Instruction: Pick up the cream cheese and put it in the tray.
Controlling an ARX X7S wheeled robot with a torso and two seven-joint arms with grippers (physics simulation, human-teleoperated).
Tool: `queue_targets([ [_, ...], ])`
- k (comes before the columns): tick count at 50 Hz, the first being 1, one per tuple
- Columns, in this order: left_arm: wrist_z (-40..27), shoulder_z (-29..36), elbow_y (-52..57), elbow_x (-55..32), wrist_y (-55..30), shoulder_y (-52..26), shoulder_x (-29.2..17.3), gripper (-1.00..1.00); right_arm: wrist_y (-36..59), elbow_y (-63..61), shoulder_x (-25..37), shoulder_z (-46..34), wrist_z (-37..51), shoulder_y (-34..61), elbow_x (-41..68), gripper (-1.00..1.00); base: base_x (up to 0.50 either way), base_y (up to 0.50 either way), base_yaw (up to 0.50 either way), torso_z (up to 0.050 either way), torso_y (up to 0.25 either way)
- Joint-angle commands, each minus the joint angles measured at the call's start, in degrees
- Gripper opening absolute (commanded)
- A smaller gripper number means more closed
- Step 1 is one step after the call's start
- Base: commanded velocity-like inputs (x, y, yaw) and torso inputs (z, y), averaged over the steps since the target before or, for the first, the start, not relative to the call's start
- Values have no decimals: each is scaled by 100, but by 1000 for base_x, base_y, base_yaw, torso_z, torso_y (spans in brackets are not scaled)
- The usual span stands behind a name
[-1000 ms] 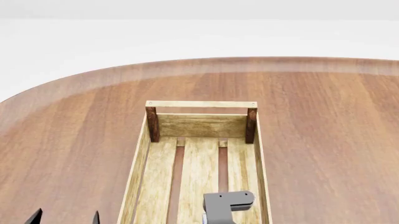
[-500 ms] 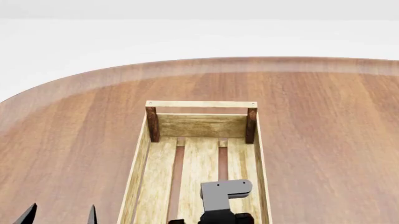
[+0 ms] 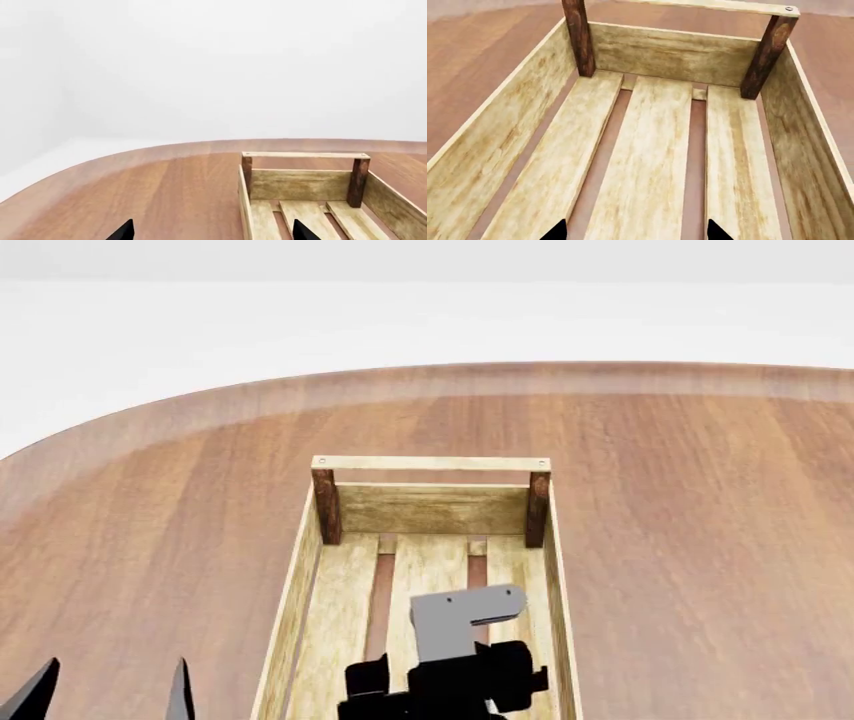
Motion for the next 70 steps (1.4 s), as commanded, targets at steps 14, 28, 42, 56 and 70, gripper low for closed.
queue_targets([
  [14,-429,-226,1500,-427,-788,72,-446,100,-2645,-2355,1299,-197,1810,-595,-1457,100,0,0,0,0,0],
  [28,-624,-241,2268,-480,-1106,125,-685,100,-2966,-4829,2433,-669,3664,-403,-3043,100,0,0,0,0,0],
  [42,-786,-315,2799,-510,-1288,131,-866,100,-2272,-6816,3164,-889,4984,27,-4033,100,0,0,0,0,0],
  [56,-927,-464,3379,-722,-1416,161,-1040,100,-1568,-8149,3560,-993,5849,226,-4745,100,0,0,0,0,0],
  [70,-1089,-645,4030,-987,-1543,200,-1262,100,-797,-9249,3770,-1107,6448,323,-5322,100,0,0,0,0,0],
])
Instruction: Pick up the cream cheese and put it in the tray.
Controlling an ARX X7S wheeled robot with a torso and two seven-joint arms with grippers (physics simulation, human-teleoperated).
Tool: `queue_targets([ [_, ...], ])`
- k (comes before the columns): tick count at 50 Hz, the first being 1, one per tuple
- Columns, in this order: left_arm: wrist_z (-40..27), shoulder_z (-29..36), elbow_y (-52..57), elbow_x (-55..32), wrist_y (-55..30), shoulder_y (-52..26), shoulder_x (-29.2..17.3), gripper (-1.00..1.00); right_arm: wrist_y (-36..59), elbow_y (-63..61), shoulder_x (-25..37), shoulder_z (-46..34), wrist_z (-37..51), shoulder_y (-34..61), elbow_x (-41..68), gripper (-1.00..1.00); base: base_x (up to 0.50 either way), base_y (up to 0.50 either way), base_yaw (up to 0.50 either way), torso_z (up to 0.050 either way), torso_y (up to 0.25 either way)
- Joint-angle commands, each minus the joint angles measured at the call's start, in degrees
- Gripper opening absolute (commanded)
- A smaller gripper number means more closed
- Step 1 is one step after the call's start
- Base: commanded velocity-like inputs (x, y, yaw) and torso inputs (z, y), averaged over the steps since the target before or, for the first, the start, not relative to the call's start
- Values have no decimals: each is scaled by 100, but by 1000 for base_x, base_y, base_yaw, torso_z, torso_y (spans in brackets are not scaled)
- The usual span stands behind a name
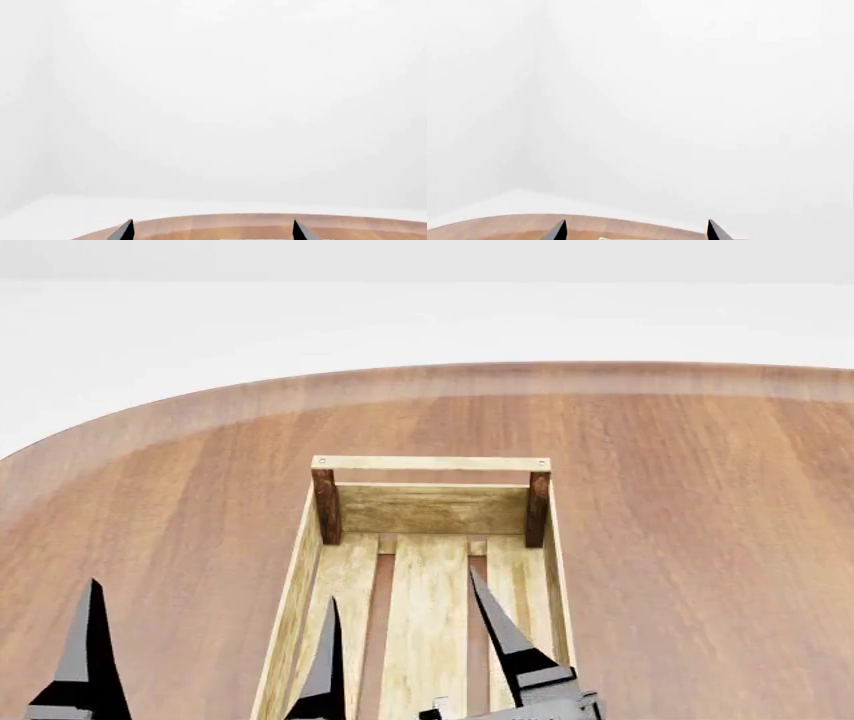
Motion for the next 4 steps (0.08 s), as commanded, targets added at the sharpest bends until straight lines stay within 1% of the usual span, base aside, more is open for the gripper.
queue_targets([
  [1,-117,-121,484,-177,-96,30,-167,100,575,-878,188,-91,491,91,-452,100,0,0,0,0,0],
  [4,-143,-149,591,-198,-100,43,-209,100,844,-1129,193,-130,586,132,-486,100,0,0,0,0,0],
])
